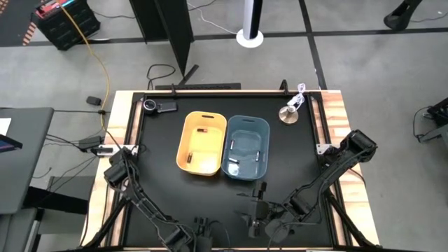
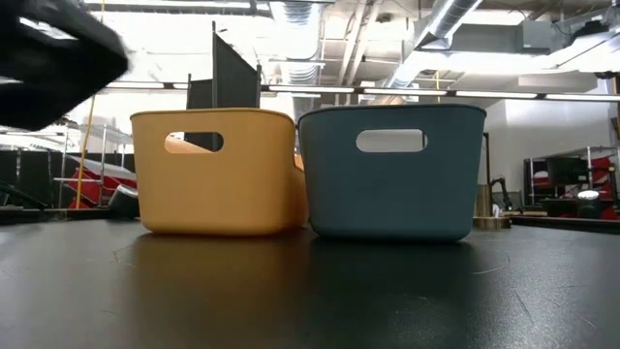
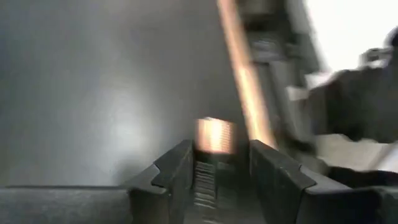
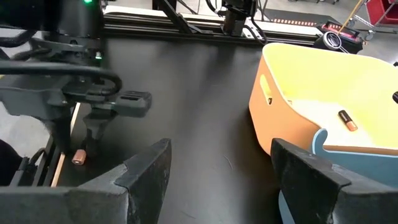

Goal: Sort batteries
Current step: Put the black battery into the yellow bin

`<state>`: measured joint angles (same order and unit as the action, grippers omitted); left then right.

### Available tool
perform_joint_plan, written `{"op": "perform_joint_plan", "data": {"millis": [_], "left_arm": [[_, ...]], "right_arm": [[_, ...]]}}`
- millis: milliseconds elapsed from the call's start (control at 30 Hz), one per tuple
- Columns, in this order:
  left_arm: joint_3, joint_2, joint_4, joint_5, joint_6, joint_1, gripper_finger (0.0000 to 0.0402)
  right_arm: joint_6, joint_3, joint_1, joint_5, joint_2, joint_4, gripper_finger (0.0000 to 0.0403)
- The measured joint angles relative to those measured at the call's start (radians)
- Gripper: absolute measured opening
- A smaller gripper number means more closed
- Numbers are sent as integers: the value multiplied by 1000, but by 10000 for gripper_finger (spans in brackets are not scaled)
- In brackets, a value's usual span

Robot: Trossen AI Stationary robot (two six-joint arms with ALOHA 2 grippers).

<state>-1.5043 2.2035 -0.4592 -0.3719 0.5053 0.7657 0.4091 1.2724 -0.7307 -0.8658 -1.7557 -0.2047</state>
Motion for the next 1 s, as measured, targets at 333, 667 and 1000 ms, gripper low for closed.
{"op": "perform_joint_plan", "data": {"millis": [333,667,1000], "left_arm": [[1,-5,-42,16,-50,-77,140],[0,-8,-65,103,-101,-132,140],[-1,-9,-95,128,-105,-150,91]], "right_arm": [[0,0,0,0,0,0,291],[0,0,0,0,0,0,291],[0,0,-1,0,0,0,291]]}}
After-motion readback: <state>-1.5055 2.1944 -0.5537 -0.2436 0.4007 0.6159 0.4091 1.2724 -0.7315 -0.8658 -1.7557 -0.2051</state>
